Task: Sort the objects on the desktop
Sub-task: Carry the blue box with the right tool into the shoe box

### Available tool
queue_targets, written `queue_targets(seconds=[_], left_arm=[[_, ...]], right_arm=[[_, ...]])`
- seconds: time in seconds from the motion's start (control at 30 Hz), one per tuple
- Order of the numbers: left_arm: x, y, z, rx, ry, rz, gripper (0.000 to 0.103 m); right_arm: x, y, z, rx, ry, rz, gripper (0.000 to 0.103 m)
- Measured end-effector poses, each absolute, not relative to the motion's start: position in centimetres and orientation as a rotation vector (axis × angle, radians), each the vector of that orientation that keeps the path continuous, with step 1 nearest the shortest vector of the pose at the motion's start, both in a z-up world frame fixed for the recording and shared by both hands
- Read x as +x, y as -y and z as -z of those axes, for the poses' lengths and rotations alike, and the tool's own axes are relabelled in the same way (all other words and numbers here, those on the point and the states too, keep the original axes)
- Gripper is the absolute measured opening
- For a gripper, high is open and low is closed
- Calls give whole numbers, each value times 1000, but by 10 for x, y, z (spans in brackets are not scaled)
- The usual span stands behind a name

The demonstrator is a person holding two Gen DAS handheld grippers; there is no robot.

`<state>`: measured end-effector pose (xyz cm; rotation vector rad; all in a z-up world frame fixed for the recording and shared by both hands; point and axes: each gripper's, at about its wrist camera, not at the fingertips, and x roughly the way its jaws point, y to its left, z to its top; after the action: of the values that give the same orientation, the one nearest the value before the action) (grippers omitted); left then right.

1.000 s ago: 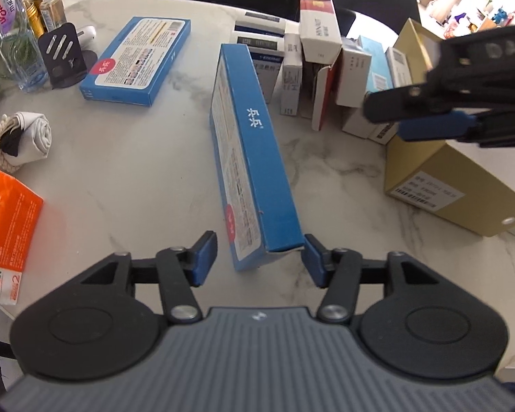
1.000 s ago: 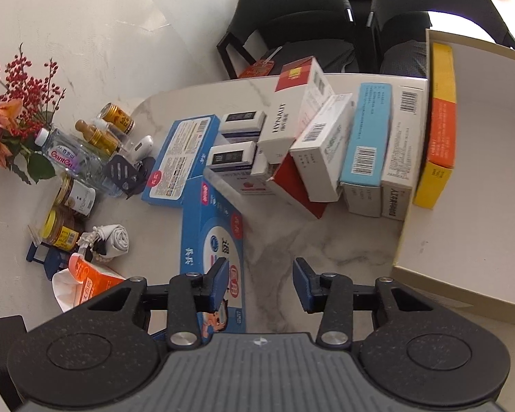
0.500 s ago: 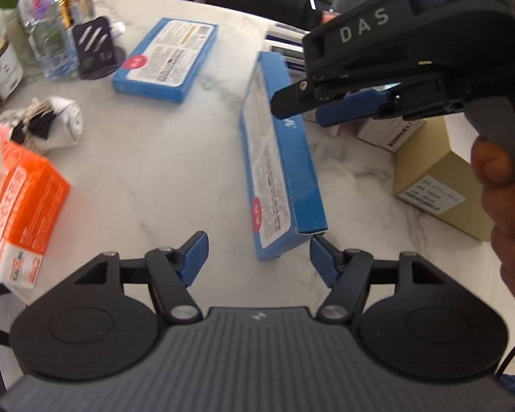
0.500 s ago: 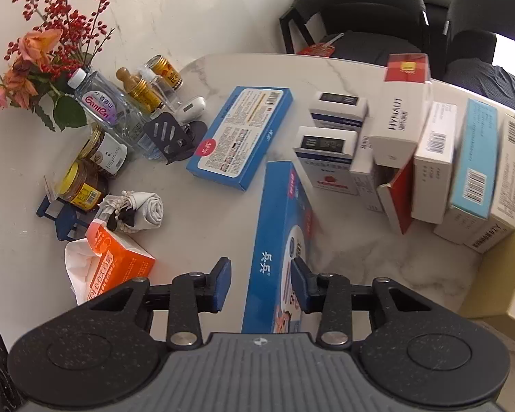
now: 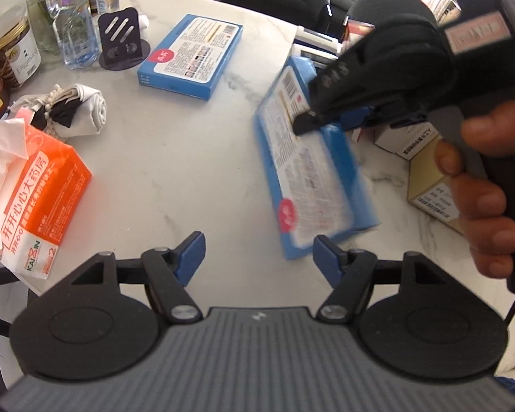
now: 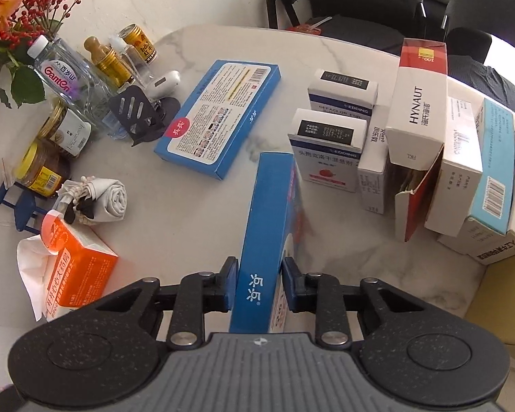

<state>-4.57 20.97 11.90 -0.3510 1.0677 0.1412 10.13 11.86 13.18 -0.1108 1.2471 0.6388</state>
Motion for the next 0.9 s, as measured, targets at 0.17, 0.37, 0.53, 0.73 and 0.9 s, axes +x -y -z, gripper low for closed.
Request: queue_targets(seconds=[0.17,0.37,0.53,0.73,0.9], left_arm=[[-47,-217,-118,-352,-1073,-157,73],[-46,-222,-121,-335,-1068,-170,73],[-42,-227,-124,-303,-1058,-204,73],[-33,-237,-131,-311,-1037,-227,74],[-21,-232,-135,-290,-1028,-210,75]], right_arm=[[99,-112,-130,-100,-1255,-611,24],[99,-101,-137,-39,-1261,-608,24],[99,-90,-152,2,-1225,-622,24],[102,-72,-171,66,-1186,-628,24],[107,-52,-189,123,-1139,-624,24]])
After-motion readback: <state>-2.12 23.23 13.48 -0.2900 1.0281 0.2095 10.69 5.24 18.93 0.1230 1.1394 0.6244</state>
